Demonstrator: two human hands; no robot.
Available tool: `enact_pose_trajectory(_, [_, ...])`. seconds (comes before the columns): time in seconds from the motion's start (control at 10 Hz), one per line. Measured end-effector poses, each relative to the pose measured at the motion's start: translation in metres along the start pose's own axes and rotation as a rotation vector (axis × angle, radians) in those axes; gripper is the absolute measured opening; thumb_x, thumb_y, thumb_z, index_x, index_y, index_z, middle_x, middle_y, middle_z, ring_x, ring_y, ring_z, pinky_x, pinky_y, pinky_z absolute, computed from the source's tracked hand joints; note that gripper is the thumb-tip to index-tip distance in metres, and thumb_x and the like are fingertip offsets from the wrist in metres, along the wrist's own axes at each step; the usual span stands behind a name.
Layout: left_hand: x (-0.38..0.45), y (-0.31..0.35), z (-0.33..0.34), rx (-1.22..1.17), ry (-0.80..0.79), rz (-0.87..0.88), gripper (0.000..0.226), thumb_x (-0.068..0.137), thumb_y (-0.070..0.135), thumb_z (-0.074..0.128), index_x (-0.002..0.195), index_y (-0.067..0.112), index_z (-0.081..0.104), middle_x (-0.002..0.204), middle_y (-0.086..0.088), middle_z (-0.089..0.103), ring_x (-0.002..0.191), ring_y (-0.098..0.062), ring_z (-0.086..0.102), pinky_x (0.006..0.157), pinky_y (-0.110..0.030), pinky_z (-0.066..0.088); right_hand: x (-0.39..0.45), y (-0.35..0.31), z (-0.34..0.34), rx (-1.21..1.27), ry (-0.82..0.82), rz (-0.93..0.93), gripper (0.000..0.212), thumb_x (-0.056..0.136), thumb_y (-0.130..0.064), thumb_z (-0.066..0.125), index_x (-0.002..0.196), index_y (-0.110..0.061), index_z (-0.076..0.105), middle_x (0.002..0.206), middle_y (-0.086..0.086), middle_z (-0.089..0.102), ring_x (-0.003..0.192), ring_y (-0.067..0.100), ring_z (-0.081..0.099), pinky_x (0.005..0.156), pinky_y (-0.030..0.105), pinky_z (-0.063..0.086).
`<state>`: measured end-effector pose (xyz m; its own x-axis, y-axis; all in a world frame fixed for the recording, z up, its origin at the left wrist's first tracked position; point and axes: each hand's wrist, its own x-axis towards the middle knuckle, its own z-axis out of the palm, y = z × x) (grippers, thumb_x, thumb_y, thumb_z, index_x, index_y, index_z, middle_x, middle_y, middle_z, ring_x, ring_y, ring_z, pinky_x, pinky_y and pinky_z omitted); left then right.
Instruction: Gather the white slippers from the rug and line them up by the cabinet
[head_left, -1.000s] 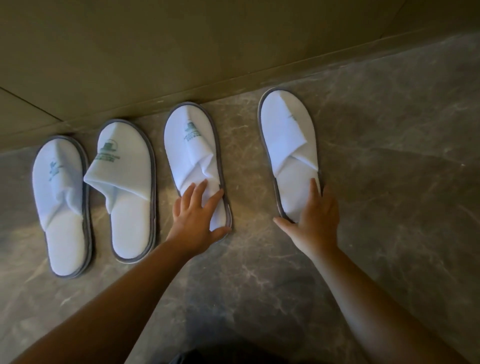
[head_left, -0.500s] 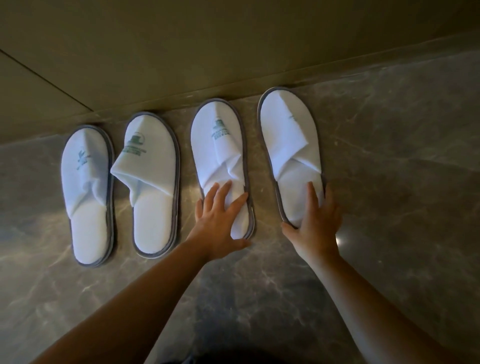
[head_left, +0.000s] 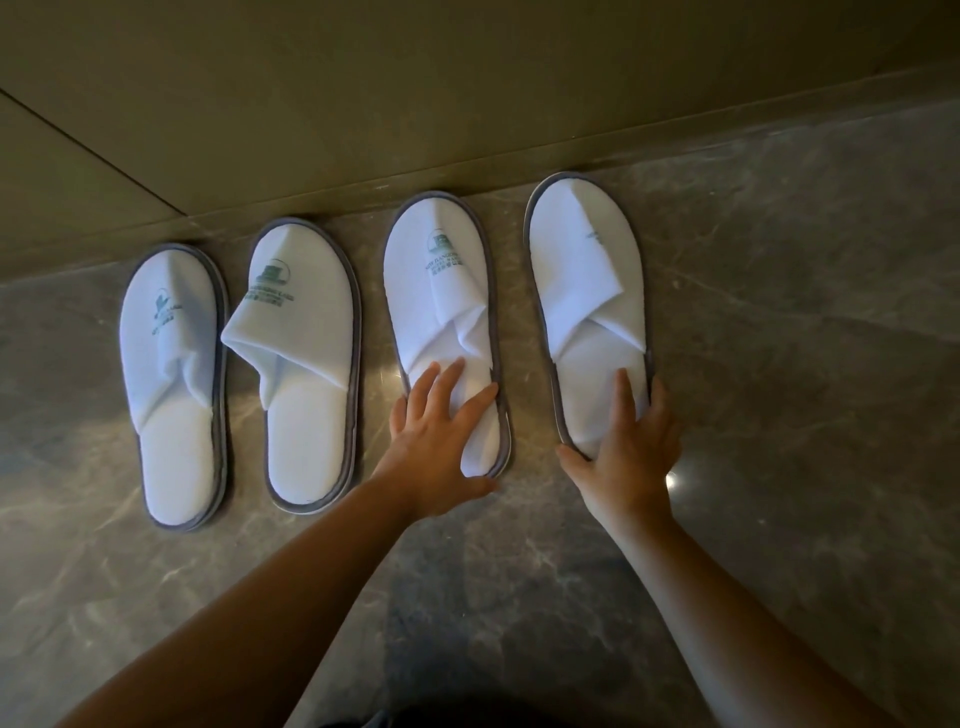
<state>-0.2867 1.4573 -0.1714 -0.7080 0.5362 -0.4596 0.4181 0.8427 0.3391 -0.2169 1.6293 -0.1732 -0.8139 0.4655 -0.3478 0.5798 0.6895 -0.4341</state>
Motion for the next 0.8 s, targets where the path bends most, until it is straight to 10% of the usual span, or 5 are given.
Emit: enact_pose_trajectory(0.8, [-0.015, 0.013, -0.028, 0.013, 0.000, -0.013, 0.091, 0.070, 0.063, 0.053, 0.138, 0.036, 0.000, 0.154, -0.001, -0.014, 0.139, -0.026, -0.018, 0.112, -0.051, -0.007, -0.019, -0.010, -0.017, 0.095, 0.103, -0.188, 0.091, 0.066, -0.043, 0.072, 0.138, -0.014, 0.023, 0.146, 0.027, 0.025, 0.132, 0.041, 0.027, 0.103, 0.055, 0.036])
